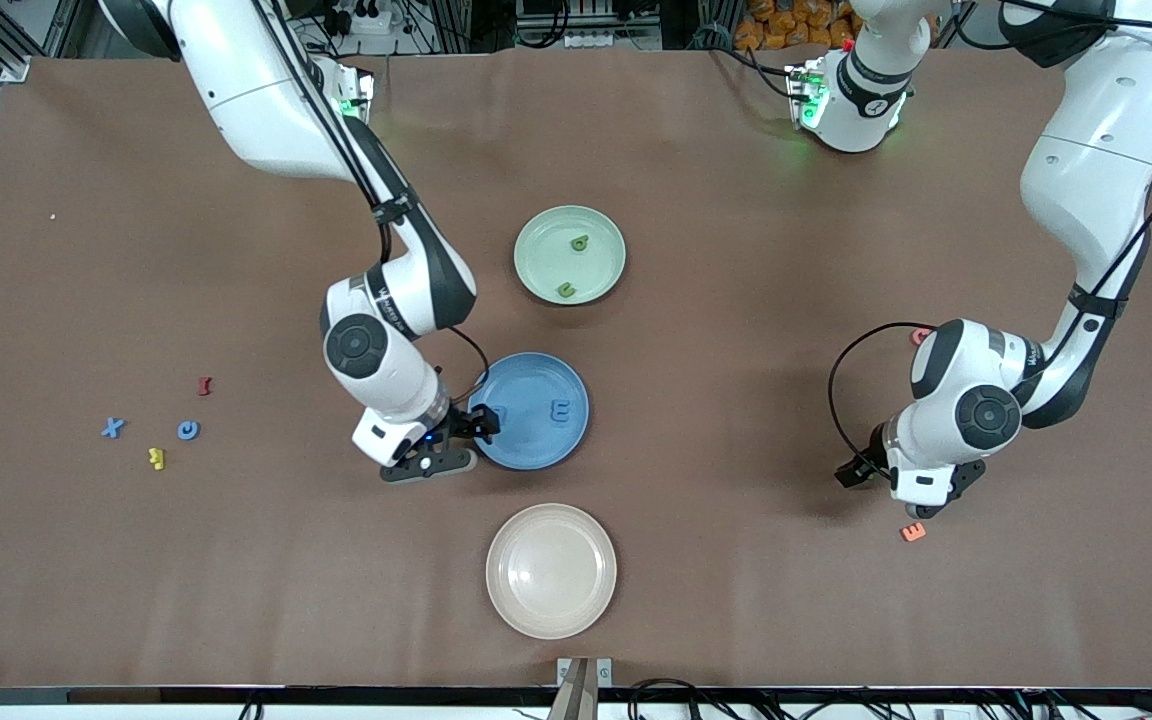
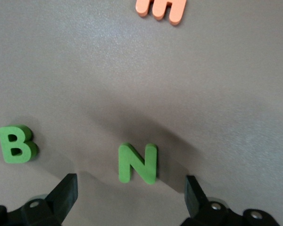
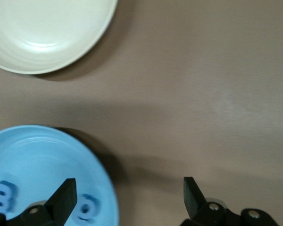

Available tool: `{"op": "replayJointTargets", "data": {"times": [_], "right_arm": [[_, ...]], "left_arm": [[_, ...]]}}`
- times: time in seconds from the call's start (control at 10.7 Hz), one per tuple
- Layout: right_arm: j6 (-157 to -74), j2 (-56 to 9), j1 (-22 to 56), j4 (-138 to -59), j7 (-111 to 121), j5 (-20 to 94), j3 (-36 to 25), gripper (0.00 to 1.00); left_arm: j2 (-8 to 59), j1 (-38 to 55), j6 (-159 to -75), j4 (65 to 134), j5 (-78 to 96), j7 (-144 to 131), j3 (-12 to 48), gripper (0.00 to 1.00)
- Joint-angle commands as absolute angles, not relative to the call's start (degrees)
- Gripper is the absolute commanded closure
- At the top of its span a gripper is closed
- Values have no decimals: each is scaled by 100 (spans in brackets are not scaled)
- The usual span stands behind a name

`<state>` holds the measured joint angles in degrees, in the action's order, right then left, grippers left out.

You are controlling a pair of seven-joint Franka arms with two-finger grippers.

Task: Sort letters by color into matching plates
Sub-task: 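Release E onto blue plate while the left gripper grasps green N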

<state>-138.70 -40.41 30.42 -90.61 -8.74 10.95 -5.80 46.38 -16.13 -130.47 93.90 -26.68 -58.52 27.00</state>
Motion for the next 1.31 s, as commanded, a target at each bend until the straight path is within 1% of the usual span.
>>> {"op": "replayJointTargets", "data": {"times": [0.0,0.19,0.37,0.47,0.56,0.66,0.84,1.12,1.22], "right_arm": [[-13204,-3649,2682,-9079,-4,1011,-851,0],[-12842,-3455,2244,-9079,709,1019,-940,0],[-12465,-3305,1778,-9053,834,1011,-949,0],[-12419,-3279,1558,-9053,1105,1011,-958,0],[-12410,-3252,1242,-9061,1438,1011,-958,0],[-12401,-3208,1013,-9070,1676,1011,-958,0],[-12410,-3208,600,-9175,1872,1028,-949,0],[-12515,-3199,230,-9535,1907,1028,-949,0],[-12759,-3199,150,-9806,1907,1037,-949,0]], "left_arm": [[4667,-1406,-13052,9255,-2619,-5731,2444,0],[4667,-1415,-13052,9246,-2610,-5696,2435,0],[4658,-1441,-13052,9211,-2610,-5608,2435,0],[4658,-1441,-13052,9211,-2602,-5616,2435,0],[4641,-1459,-13052,9211,-2549,-5668,2435,68],[4623,-1450,-13052,9211,-2558,-5704,2435,100],[4605,-1424,-13052,9220,-2549,-5809,2435,100],[4597,-1424,-13043,9220,-2549,-5854,2435,100],[4518,-1424,-13008,9246,-2549,-5854,2443,100]]}}
